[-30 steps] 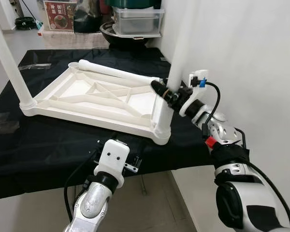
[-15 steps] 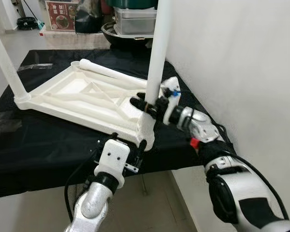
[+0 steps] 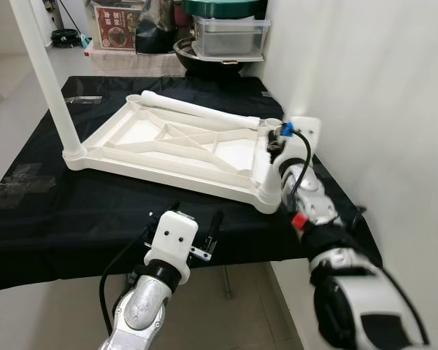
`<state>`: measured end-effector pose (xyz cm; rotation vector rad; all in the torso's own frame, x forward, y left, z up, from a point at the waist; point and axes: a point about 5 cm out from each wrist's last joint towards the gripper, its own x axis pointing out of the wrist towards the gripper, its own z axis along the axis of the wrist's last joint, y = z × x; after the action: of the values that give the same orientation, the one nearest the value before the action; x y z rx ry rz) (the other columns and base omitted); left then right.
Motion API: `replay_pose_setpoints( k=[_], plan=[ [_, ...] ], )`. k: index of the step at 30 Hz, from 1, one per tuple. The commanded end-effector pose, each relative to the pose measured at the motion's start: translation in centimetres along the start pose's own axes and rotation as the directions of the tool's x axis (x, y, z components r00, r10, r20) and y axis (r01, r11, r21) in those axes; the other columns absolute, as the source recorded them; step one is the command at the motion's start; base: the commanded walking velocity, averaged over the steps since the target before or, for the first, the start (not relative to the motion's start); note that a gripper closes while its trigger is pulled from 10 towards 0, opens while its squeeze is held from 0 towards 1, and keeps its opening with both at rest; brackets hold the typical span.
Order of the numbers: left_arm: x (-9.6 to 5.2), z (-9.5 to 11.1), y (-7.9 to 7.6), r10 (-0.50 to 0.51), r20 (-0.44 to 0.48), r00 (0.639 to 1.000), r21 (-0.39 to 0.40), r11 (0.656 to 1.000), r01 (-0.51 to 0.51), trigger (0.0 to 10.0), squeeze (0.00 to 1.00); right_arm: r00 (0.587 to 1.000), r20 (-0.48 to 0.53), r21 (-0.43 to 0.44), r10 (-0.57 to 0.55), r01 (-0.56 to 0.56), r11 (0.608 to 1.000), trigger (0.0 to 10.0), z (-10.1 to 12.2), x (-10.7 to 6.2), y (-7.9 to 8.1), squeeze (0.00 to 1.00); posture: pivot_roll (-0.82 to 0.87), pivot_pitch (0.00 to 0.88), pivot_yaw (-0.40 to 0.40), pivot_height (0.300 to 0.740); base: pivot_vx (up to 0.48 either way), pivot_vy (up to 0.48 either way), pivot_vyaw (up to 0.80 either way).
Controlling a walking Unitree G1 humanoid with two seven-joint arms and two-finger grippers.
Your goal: Building children table
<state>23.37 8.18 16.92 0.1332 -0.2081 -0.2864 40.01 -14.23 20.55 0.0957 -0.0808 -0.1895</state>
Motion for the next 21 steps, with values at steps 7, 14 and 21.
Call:
replay_pose_setpoints(
  k=[7, 14, 21],
  plan=[
    [0.1, 0.8, -0.3, -0.005, 0.026, 1.0, -0.005, 1.0, 0.005, 10.0, 0.0, 0.98, 0.045, 0.144, 0.192, -0.197, 0.97, 10.0, -1.1, -0.9, 2.1, 1.0, 0.1, 0.031, -0.088, 0.74, 0.0, 0.0, 0.0],
    [0.0, 1.0, -0.6, -0.012, 0.034, 0.999, -0.015, 1.0, 0.013, 10.0, 0.0, 0.759, 0.087, 0.278, 0.646, -0.641, 0.715, 10.0, 0.0, -1.3, 3.5, 0.0, 0.1, 0.033, -0.092, 0.74, 0.0, 0.0, 0.0],
    [-0.2, 1.8, -0.9, -0.033, 0.055, 0.998, -0.012, 0.999, 0.034, 10.0, 0.0, 0.456, 0.03, 0.206, 0.89, -0.874, 0.441, 10.0, -0.2, -2.4, 2.9, 0.0, 0.1, 0.036, -0.094, 0.74, 0.0, 0.0, 0.0]
  ],
)
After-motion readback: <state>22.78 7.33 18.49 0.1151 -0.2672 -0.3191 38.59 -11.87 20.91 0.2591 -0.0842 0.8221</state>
